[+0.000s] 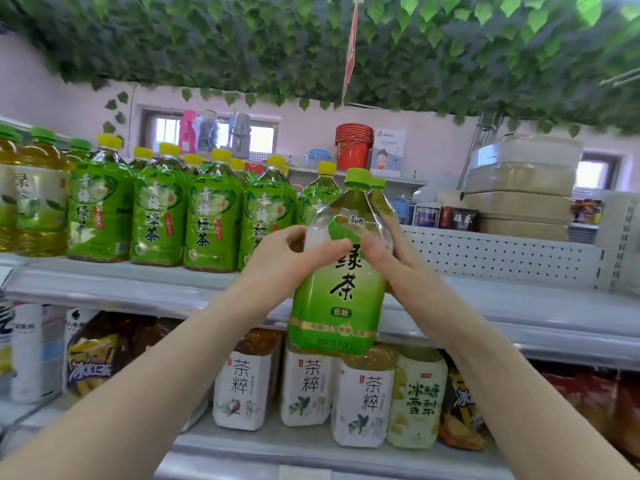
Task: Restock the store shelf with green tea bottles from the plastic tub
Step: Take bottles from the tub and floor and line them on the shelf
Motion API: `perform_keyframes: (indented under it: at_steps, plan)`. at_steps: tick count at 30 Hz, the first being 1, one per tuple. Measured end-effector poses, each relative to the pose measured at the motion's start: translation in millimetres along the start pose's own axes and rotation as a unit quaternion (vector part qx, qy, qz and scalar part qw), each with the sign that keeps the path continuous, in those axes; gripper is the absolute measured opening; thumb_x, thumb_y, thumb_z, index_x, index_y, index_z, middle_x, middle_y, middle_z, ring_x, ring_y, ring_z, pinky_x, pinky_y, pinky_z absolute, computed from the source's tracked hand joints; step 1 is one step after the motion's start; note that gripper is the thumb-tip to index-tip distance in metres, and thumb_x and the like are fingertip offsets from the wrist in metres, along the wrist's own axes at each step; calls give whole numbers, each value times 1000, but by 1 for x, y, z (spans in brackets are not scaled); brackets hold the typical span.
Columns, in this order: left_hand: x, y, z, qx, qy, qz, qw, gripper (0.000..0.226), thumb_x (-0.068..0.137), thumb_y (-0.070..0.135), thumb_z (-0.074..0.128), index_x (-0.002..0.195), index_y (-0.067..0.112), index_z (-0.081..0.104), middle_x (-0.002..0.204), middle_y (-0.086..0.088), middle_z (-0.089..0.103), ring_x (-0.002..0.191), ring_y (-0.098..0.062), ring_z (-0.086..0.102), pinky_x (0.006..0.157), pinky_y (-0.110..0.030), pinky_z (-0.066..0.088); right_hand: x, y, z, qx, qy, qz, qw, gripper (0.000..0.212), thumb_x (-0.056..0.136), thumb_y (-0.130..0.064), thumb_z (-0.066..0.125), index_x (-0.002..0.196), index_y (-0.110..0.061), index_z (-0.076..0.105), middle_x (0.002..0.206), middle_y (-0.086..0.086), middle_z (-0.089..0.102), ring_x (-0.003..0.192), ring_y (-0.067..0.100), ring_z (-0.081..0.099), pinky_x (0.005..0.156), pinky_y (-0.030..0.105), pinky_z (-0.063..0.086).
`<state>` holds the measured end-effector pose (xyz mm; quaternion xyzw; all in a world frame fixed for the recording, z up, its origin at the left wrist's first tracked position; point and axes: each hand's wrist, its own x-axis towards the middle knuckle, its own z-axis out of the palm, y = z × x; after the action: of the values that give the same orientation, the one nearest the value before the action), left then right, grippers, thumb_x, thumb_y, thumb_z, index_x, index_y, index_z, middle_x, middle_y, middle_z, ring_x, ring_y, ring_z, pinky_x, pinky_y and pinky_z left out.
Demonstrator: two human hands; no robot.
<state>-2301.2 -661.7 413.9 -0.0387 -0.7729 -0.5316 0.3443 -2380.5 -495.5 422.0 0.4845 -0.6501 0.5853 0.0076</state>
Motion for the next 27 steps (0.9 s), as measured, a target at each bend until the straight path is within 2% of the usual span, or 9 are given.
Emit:
perform_keyframes:
  at_steps: [2, 6, 8, 10, 15, 20, 22, 25, 27]
  plan:
    - [2, 1, 11, 15, -14, 13, 1000, 51, 63, 64, 74, 96, 25, 72, 90, 8, 75, 88, -12, 71, 86, -41, 55, -13, 4, -2, 22, 22, -38, 999, 48, 87, -44, 56, 133, -36, 45, 109, -19, 72, 100, 5, 69, 76, 20, 55]
    - [10, 10, 26, 76, -77, 43, 993, 59, 72, 79, 56, 103, 30, 70, 95, 17, 74, 87, 0, 69, 79, -25, 51, -13, 3, -17, 80, 75, -51, 993, 52, 87, -37, 57, 134, -17, 48, 108, 2, 74, 97, 20, 72, 73, 30, 58]
    - [21, 13, 23, 165, -87, 93, 978, 75, 75, 86, 35, 115, 31, 67, 110, 17, 70, 99, -2, 65, 87, -27, 48, -8, 2, -28, 86, 102, -45, 990, 47, 89, -35, 58, 131, -16, 50, 106, 4, 74, 96, 22, 73, 71, 32, 59]
    - [36, 12, 13, 285, -38, 149, 946, 79, 85, 80, 23, 130, 28, 60, 130, 7, 63, 114, -7, 56, 97, -27, 41, 0, 0, -42, 62, 133, -54, 988, 47, 88, -39, 60, 129, -18, 52, 107, 4, 74, 97, 22, 72, 74, 37, 59]
    - [75, -6, -3, 507, 32, 187, 841, 70, 93, 63, 40, 150, 23, 33, 155, -4, 34, 141, -23, 33, 111, -41, 33, 31, -5, -69, 28, 185, -80, 979, 60, 79, -46, 64, 130, -18, 52, 112, 7, 70, 98, 23, 71, 79, 41, 60]
    - [104, -25, 2, 608, 35, 219, 762, 83, 89, 57, 56, 155, 24, 17, 161, -6, 16, 148, -28, 16, 117, -43, 28, 66, 20, -69, -58, 198, -81, 975, 51, 87, -45, 68, 130, -22, 51, 110, -2, 69, 97, 14, 70, 88, 45, 56]
    - [110, -32, 2, 624, 31, 211, 752, 88, 88, 56, 59, 155, 25, 13, 163, -6, 11, 149, -29, 15, 118, -41, 22, 75, 34, -66, -94, 191, -68, 975, 56, 84, -52, 69, 131, -27, 50, 112, -6, 67, 100, 10, 67, 95, 44, 52]
    - [115, -41, 4, 623, 32, 203, 755, 93, 85, 52, 65, 156, 25, 10, 163, -6, 6, 148, -30, 15, 117, -43, 25, 83, 51, -60, -121, 174, -57, 976, 56, 89, -47, 64, 137, -25, 46, 116, -7, 64, 98, -3, 62, 100, 28, 47]
    - [115, -44, 5, 622, 35, 204, 755, 95, 85, 48, 68, 156, 25, 9, 163, -5, 5, 149, -30, 15, 114, -44, 31, 87, 62, -59, -120, 168, -41, 978, 65, 84, -57, 60, 139, -27, 43, 126, -5, 60, 110, 3, 59, 104, 34, 44]
